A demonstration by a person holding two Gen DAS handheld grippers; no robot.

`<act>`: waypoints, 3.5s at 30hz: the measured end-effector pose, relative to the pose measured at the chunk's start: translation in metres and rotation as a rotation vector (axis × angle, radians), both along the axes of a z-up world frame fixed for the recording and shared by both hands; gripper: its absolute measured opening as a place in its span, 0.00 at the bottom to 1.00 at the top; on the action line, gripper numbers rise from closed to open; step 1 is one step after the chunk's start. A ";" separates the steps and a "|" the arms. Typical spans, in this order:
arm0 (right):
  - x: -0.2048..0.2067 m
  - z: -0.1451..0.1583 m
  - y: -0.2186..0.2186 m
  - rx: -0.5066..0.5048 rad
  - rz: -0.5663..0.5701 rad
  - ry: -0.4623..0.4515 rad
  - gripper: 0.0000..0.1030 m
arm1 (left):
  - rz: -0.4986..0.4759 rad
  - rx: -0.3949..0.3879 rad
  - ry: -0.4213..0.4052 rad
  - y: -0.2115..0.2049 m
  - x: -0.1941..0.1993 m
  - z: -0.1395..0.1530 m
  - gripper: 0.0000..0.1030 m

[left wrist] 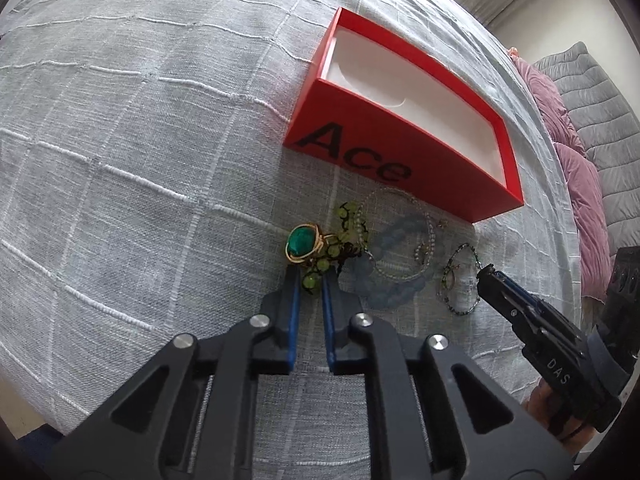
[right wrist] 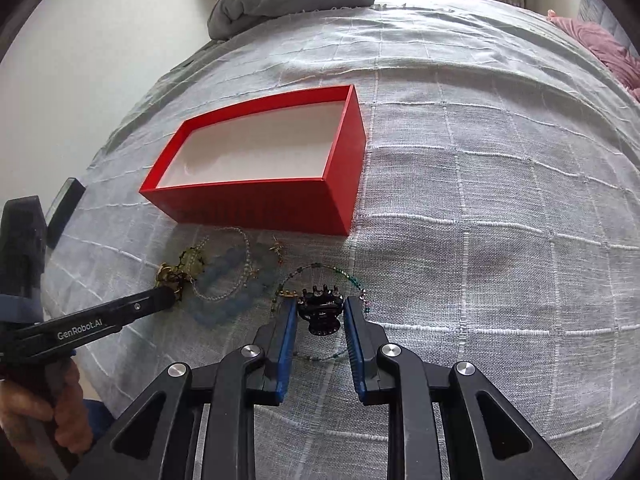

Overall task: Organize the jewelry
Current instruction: 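Grasp the green beaded bracelet with the left tool while the right tool grasps the black claw clip, then drop the green bracelet into the red box with the left tool while the right tool drops the claw clip, then grasp the gold ring with the left tool while the right tool reaches for the beaded wire bracelet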

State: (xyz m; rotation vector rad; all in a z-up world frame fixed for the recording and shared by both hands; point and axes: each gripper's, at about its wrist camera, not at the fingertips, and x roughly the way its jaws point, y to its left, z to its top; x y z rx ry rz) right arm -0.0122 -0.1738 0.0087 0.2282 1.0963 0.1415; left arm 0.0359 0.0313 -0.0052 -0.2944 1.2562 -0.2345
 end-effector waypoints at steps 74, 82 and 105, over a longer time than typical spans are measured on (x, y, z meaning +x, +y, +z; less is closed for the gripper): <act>0.012 0.043 -0.038 0.048 -0.084 -0.147 0.53 | -0.020 -0.014 -0.209 0.039 0.013 0.063 0.38; 0.009 0.035 -0.019 0.004 -0.035 -0.131 0.53 | -0.077 0.017 -0.145 0.028 0.009 0.045 0.38; 0.011 0.017 -0.023 -0.009 -0.049 -0.021 0.53 | -0.169 0.177 -0.056 -0.013 0.002 0.007 0.41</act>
